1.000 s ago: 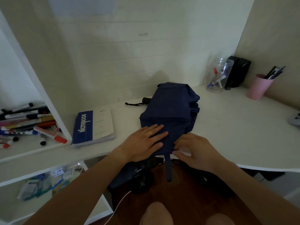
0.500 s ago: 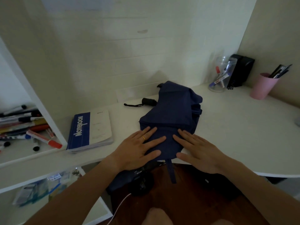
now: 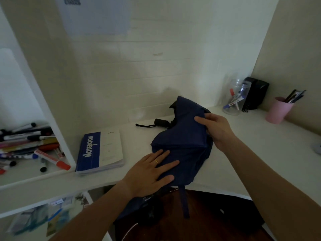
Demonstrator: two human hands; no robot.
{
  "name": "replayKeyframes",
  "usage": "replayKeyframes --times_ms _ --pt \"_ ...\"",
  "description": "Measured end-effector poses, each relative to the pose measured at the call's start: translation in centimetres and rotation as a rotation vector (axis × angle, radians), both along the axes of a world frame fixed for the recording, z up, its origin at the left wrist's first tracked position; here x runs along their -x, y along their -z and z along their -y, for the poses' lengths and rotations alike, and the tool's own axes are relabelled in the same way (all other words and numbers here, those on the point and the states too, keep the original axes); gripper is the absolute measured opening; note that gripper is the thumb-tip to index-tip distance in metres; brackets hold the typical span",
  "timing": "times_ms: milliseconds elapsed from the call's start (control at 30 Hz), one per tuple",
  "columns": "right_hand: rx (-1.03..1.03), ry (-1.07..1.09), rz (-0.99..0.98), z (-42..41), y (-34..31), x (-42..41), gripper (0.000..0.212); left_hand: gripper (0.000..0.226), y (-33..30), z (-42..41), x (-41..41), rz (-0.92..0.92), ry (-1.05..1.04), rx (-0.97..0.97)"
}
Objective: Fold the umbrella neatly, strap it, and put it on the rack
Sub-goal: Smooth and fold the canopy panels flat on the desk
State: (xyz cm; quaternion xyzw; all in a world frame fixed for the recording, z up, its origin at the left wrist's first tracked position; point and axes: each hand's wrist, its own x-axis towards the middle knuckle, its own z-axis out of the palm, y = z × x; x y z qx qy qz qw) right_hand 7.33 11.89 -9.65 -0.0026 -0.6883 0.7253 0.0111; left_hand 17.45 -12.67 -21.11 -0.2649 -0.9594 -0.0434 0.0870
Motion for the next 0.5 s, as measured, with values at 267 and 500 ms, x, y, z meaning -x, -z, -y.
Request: replayKeyframes --times_ms 267,500 --pt "-0.018 0.010 -0.136 -0.7 5.7 -7.6 0.040 0.056 0.4 0.1 0.0 -0.061 0.001 0.008" --pt "-0.210 -0.132 -0.243 -1.0 9.0 -9.6 0.066 0.057 -0.1 0.3 -0.7 -0.103 0.026 -0.156"
